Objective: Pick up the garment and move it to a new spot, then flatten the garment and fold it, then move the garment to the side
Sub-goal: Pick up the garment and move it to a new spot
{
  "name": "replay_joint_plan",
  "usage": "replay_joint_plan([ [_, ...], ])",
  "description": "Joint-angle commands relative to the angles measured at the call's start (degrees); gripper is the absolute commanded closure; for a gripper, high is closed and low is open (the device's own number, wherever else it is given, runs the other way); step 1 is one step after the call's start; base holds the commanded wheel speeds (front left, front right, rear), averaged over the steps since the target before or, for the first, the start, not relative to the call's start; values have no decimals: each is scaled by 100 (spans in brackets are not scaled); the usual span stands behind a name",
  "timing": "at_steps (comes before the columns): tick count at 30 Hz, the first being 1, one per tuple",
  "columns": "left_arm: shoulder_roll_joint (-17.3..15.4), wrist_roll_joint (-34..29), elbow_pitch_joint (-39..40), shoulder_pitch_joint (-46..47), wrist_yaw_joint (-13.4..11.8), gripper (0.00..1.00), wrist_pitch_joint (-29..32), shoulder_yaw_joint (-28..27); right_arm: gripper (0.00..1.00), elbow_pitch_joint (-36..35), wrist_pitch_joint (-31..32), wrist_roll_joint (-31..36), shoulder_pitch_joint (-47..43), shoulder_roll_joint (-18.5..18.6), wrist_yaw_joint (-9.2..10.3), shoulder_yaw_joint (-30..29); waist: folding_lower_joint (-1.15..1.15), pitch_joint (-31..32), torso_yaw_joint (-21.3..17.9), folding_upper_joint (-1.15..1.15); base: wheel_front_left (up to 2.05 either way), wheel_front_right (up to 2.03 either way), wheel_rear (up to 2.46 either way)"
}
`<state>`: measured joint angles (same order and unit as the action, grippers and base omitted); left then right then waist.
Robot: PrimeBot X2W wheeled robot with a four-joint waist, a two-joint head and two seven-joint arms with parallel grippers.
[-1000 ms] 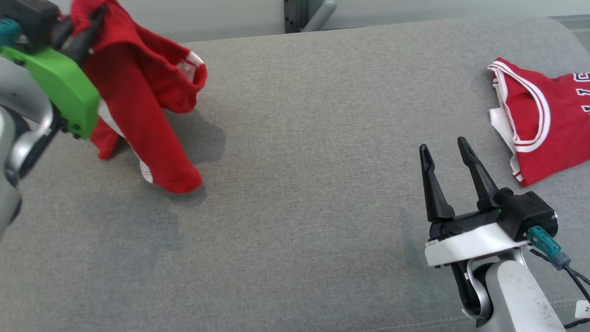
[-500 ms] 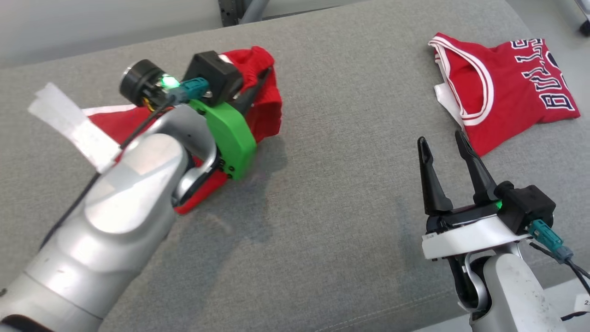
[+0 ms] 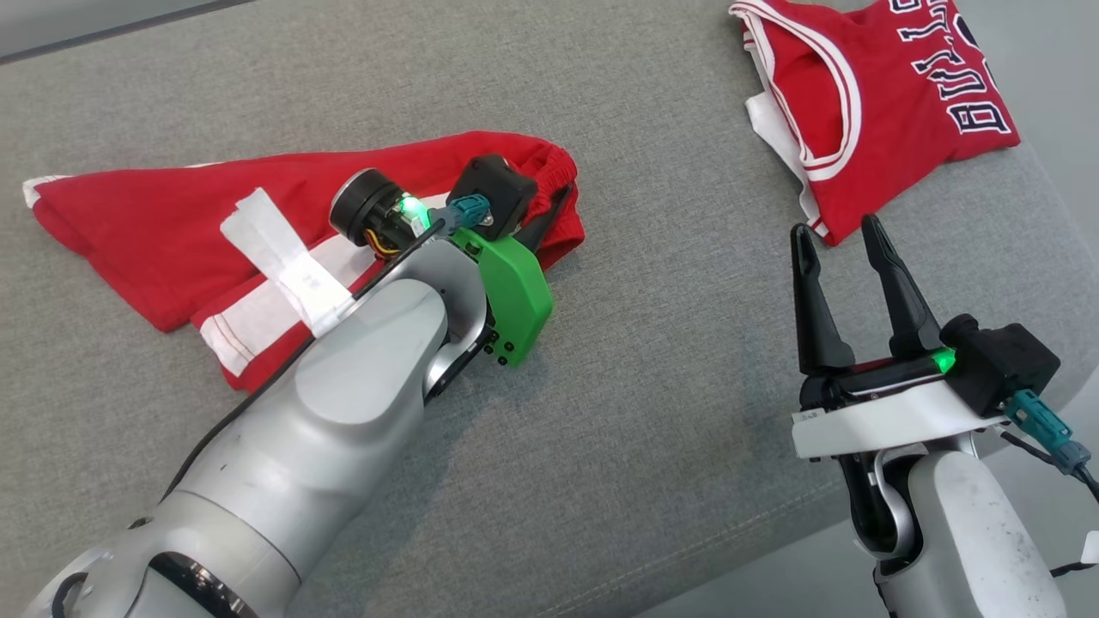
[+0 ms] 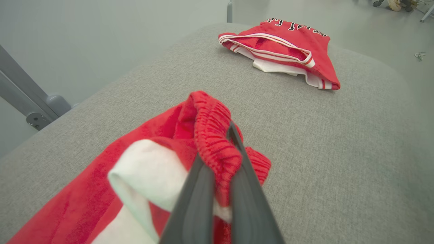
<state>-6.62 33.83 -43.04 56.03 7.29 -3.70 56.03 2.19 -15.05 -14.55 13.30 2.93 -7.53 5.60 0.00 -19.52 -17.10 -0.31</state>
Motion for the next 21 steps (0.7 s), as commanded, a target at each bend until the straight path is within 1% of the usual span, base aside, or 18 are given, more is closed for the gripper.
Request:
replay_joint_plan([
  [1,57,67,-178,93,10,100,-86,29,0,12,-16,-66,97,-4,10,22,0,-147,-149,31,0,0,0],
  [2,107,67,-302,108,11,96,-133,43,0,19,-16,-82,102,-3,9,26,0,-157,-160,31,0,0,0],
  [3,195,82,-534,152,13,36,-250,71,0,39,-16,-110,122,-4,10,41,0,-174,-180,31,0,0,0],
  [4,234,94,-628,170,14,0,-307,93,0,47,-16,-122,134,-3,10,42,0,-180,-187,31,0,0,0],
  [8,331,215,-858,196,17,0,-514,146,0,77,-16,-147,161,-3,10,34,0,-185,-174,31,0,0,0],
  [12,364,294,-887,230,17,0,-622,242,0,103,-17,-149,173,-4,10,13,0,-156,-141,31,0,0,0],
  [16,369,480,-550,168,1,0,-704,462,0,126,-17,-132,183,-2,9,-35,0,-92,-86,31,0,0,0],
  [21,361,711,-206,117,-174,0,-815,710,0,105,-17,-57,144,-3,9,-154,0,24,70,31,0,0,0],
])
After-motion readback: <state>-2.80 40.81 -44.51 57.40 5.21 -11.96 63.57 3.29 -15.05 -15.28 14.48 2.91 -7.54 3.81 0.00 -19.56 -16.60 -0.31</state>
